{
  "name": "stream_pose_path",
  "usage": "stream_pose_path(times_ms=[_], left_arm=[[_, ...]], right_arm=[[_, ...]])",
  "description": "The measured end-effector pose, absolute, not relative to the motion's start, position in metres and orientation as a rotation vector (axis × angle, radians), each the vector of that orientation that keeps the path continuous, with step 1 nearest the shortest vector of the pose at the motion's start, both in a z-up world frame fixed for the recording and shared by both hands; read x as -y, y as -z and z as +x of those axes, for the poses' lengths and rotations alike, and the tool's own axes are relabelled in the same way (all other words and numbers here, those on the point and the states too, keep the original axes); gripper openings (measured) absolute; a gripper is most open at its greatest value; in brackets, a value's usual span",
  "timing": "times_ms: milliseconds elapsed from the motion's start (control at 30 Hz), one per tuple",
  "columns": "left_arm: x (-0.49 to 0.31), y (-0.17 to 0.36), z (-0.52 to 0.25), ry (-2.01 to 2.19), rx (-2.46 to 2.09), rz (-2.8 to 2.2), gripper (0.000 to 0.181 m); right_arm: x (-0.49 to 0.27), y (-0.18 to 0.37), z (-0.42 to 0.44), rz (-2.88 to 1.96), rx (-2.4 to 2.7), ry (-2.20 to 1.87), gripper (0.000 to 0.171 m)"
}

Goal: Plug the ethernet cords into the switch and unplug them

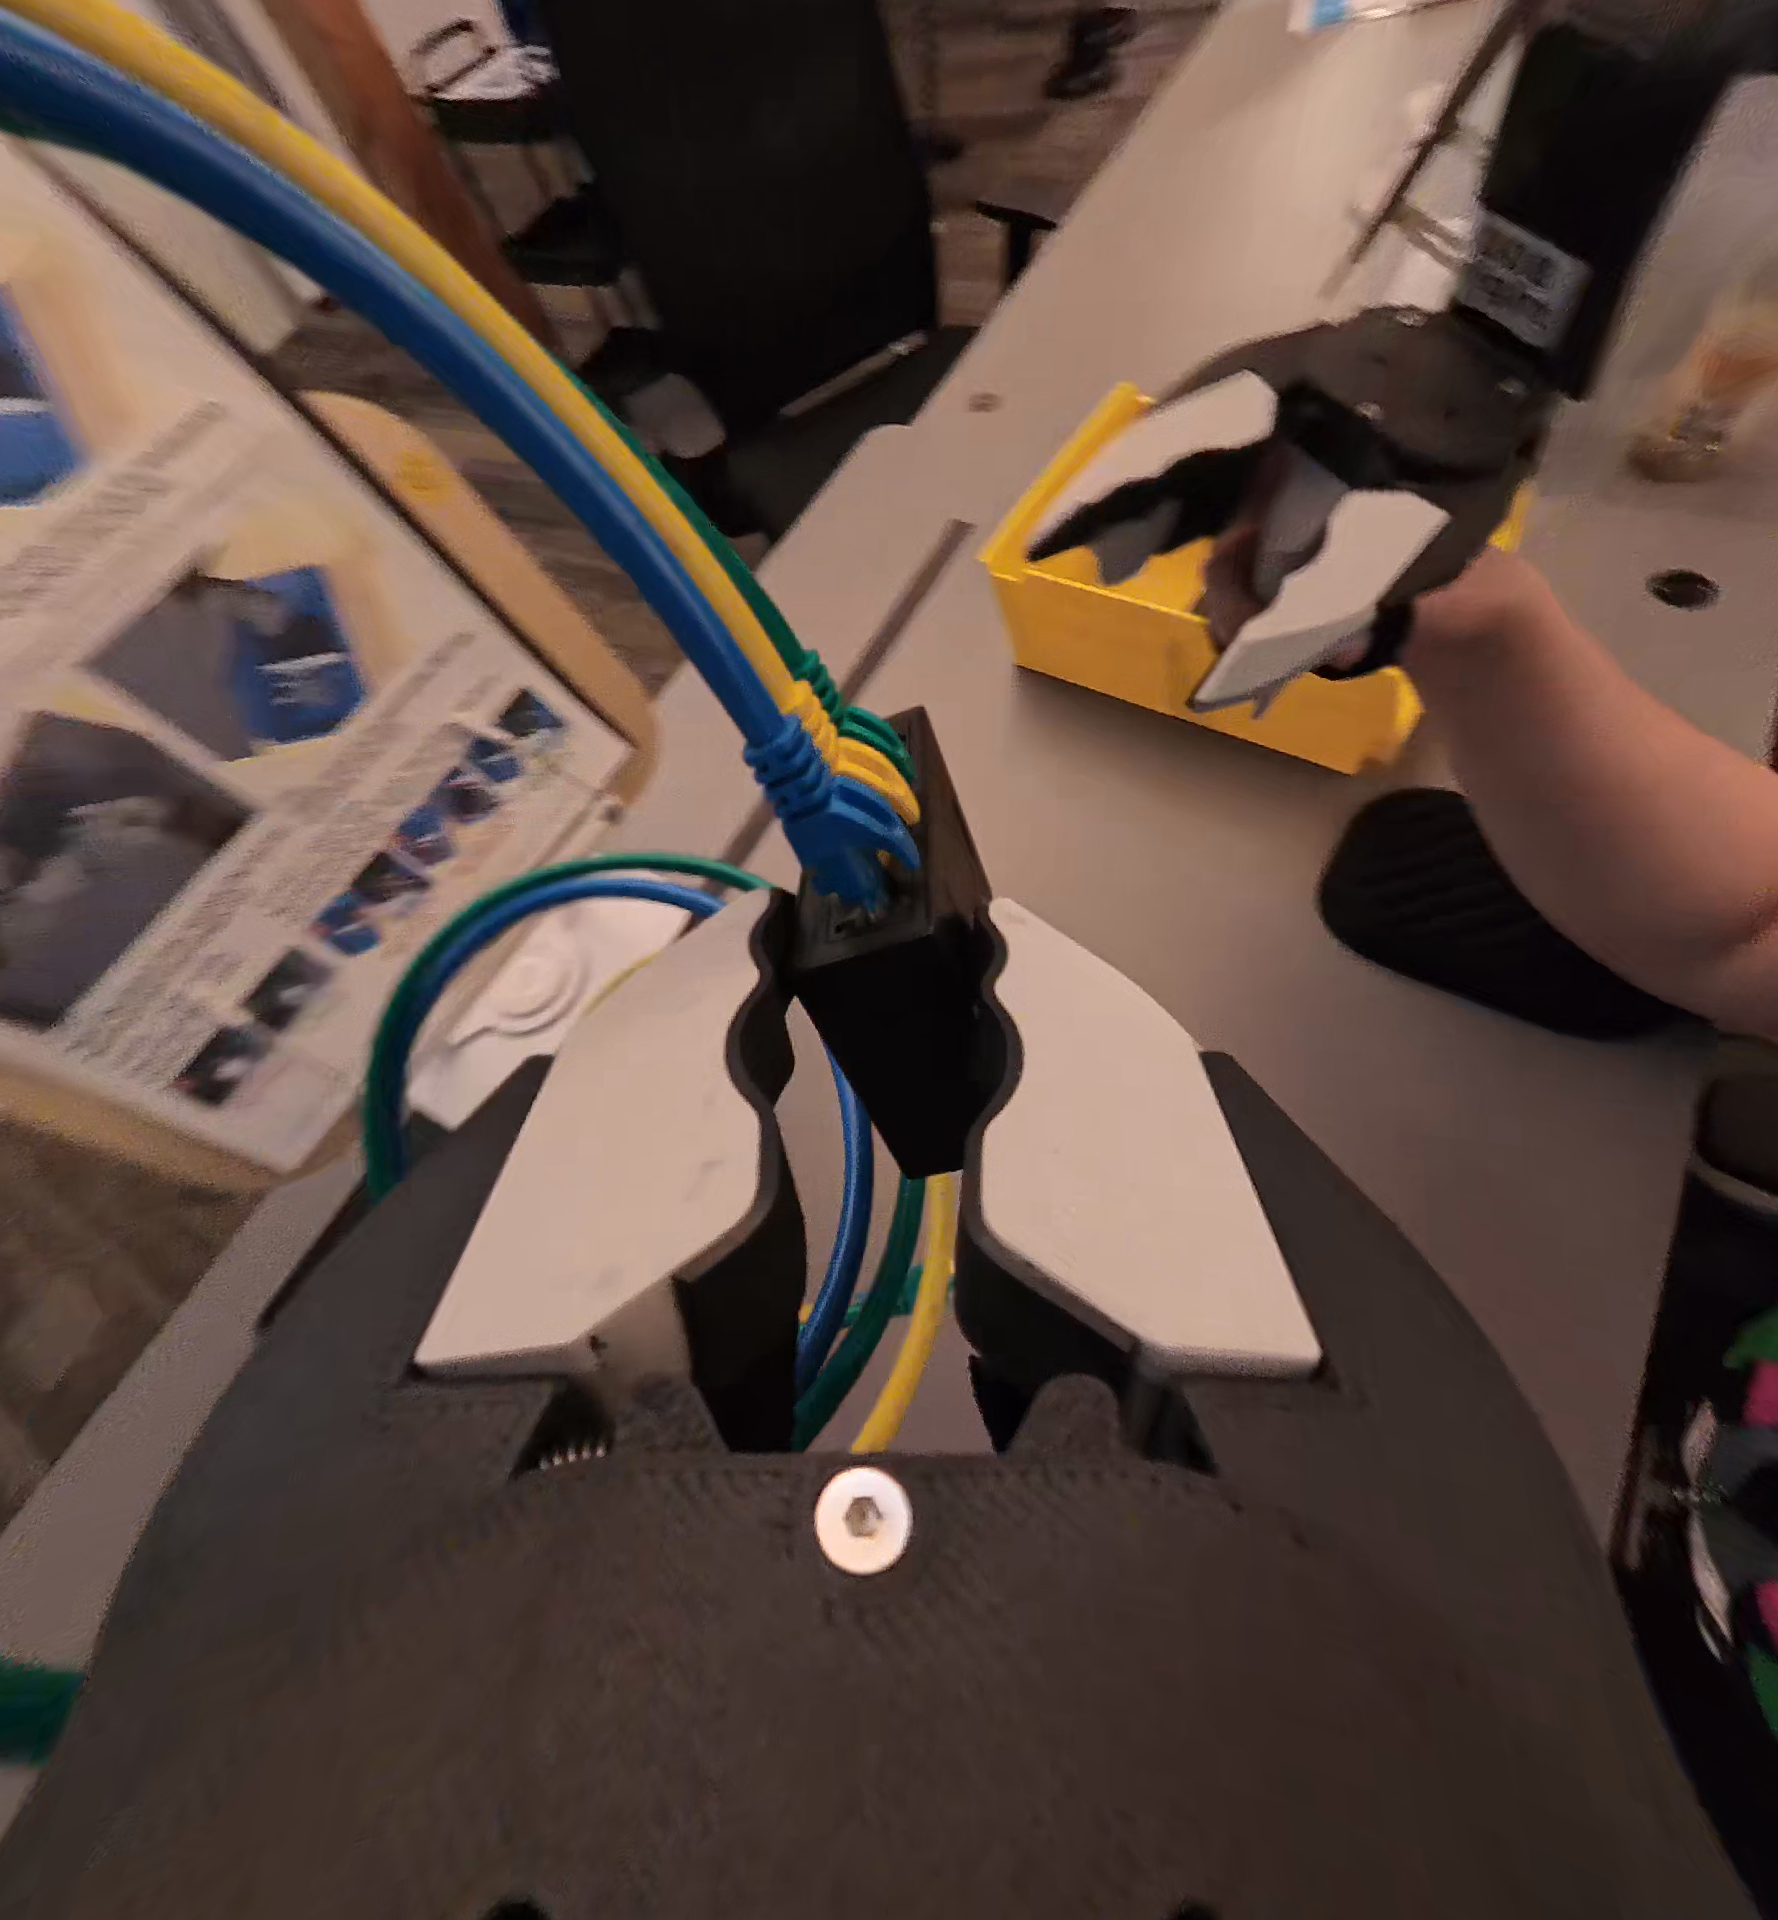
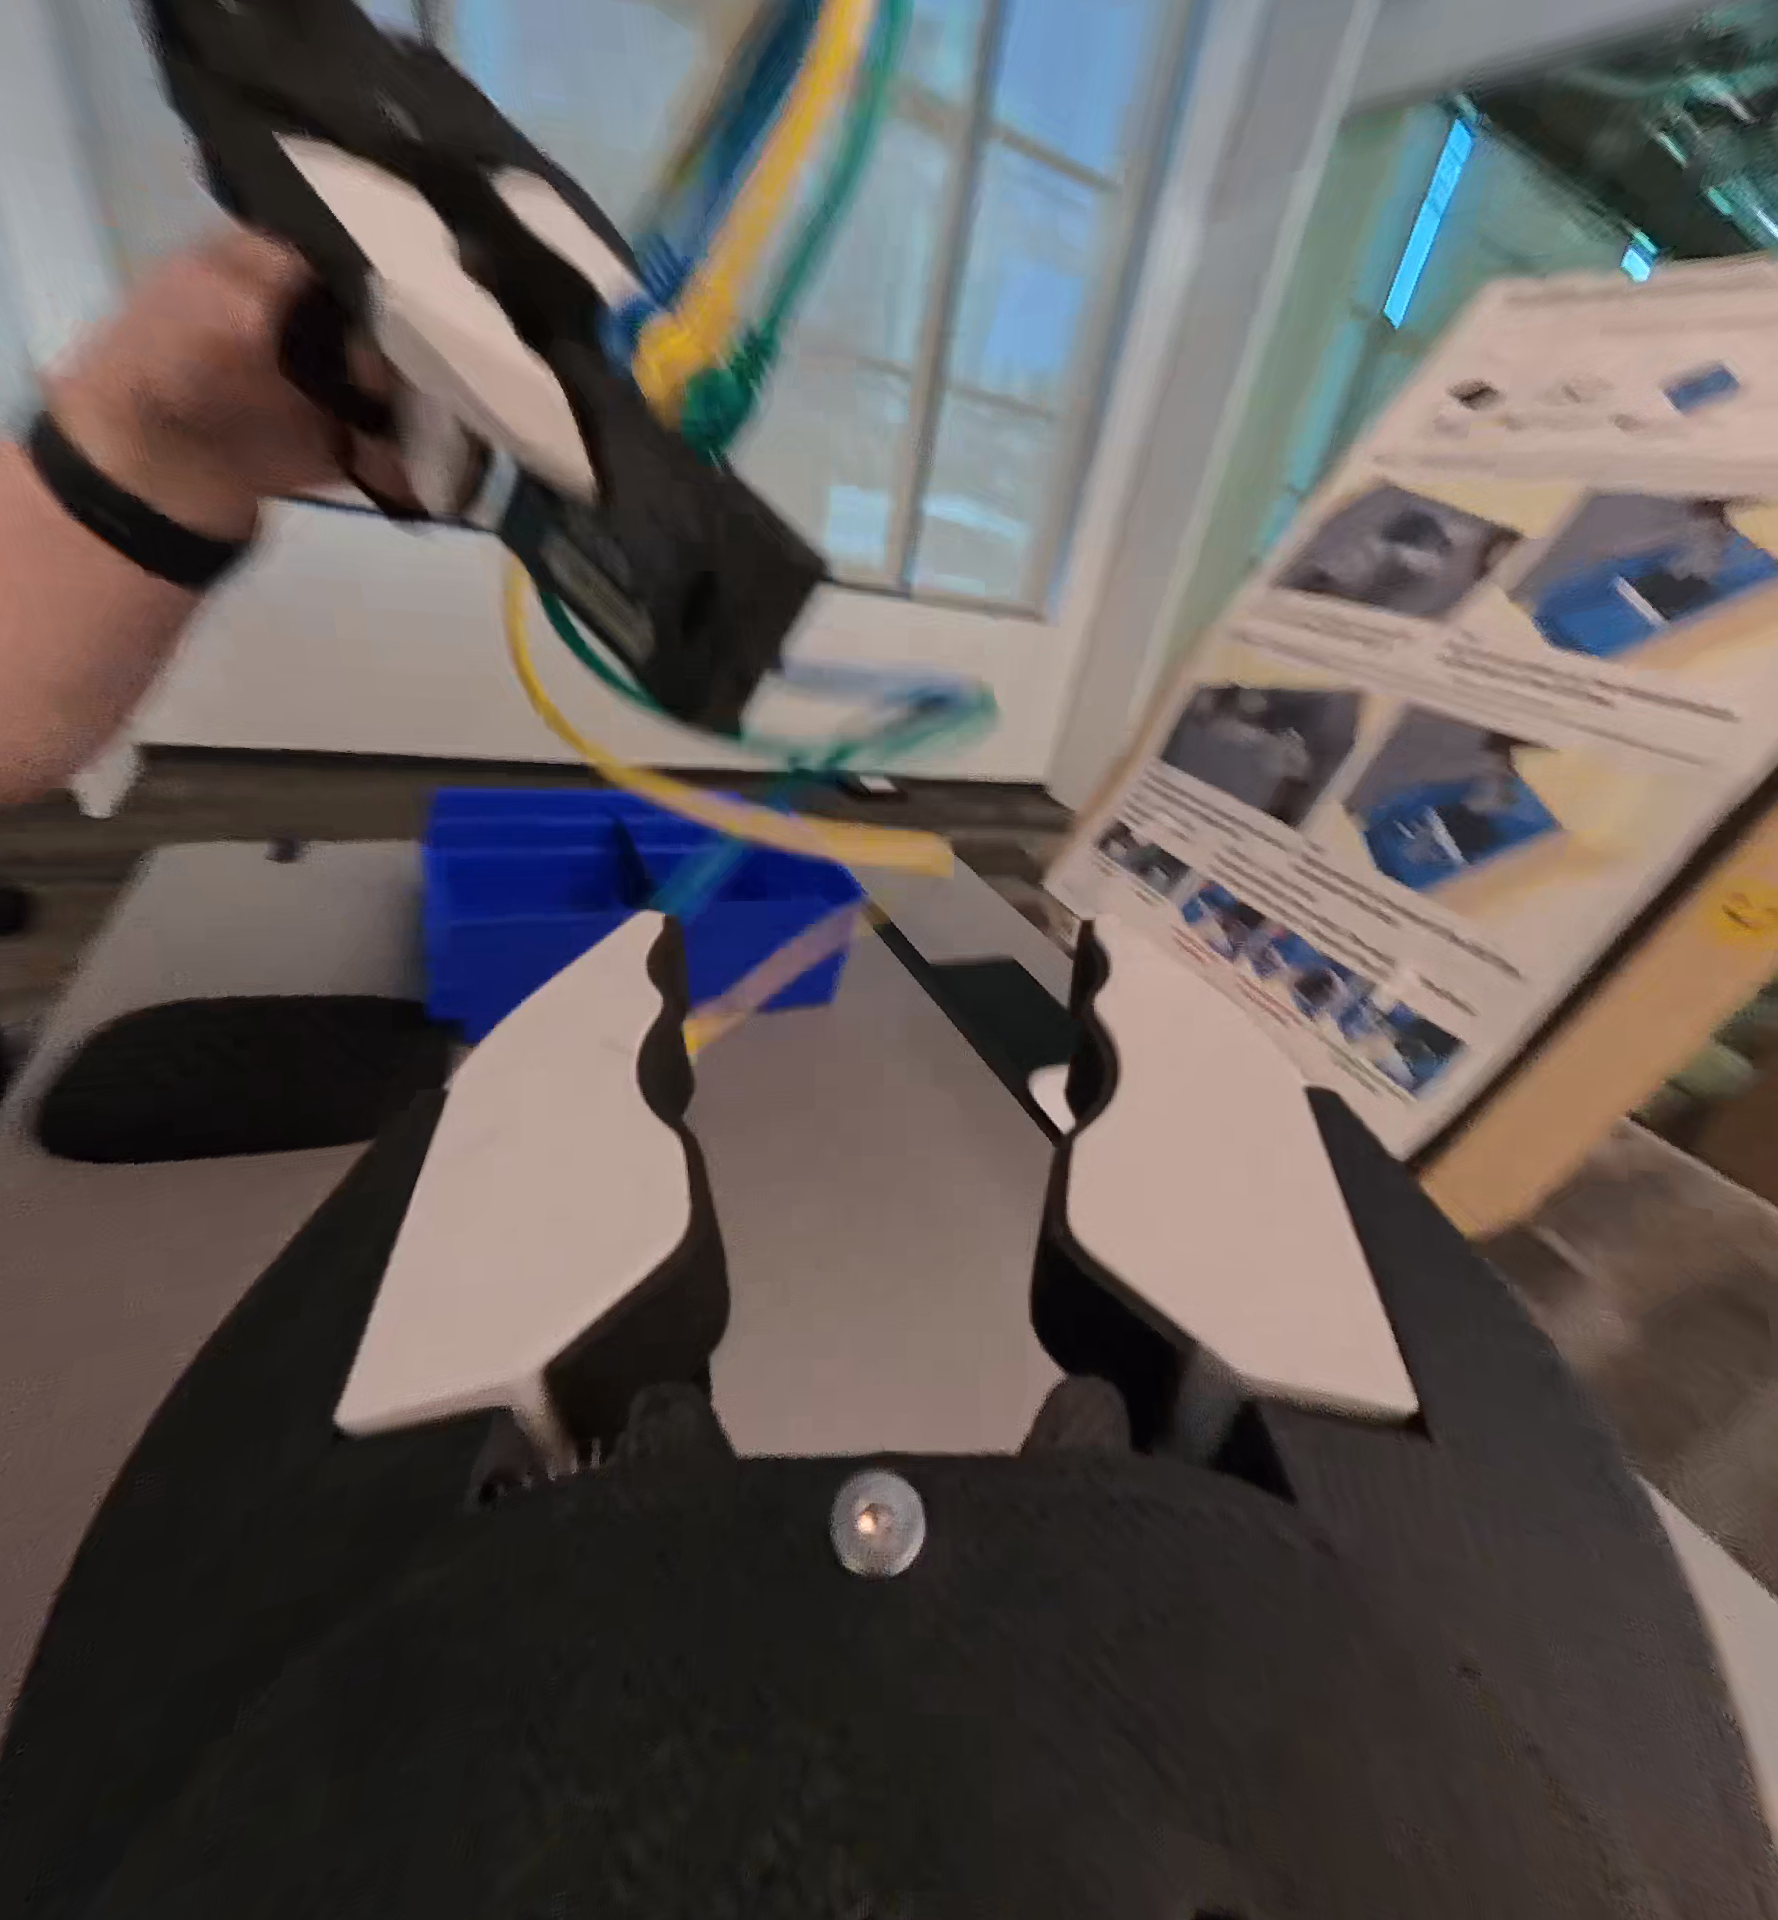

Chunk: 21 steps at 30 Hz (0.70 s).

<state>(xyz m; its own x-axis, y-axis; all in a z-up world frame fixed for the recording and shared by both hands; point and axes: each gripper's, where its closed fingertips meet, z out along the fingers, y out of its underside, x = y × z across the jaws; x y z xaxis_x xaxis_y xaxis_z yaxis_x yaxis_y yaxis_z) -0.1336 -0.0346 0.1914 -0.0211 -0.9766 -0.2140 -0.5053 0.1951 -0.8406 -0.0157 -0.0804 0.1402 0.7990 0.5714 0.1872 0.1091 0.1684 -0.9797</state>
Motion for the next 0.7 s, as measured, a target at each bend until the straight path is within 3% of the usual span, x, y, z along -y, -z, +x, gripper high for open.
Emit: stream_pose_path(times_ms=[200,433,633,700], left_arm=[[0.068,-0.112,-0.118,0.921,-2.022,-1.456,0.031],[0.056,-0.049,-0.115,0.963,-2.328,-1.432,0.031],[0.048,-0.036,-0.108,0.944,-2.400,-1.451,0.031],[0.047,-0.036,-0.104,0.948,-2.404,-1.450,0.031]], right_arm=[[0.095,-0.113,-0.041,-1.290,0.890,-0.260,0.068],[0.082,-0.068,-0.075,-1.463,0.818,-1.037,0.060],[0.051,-0.018,-0.098,-1.655,0.803,-1.022,0.063],[0.048,-0.010,-0.108,-1.692,0.835,-1.014,0.033]])
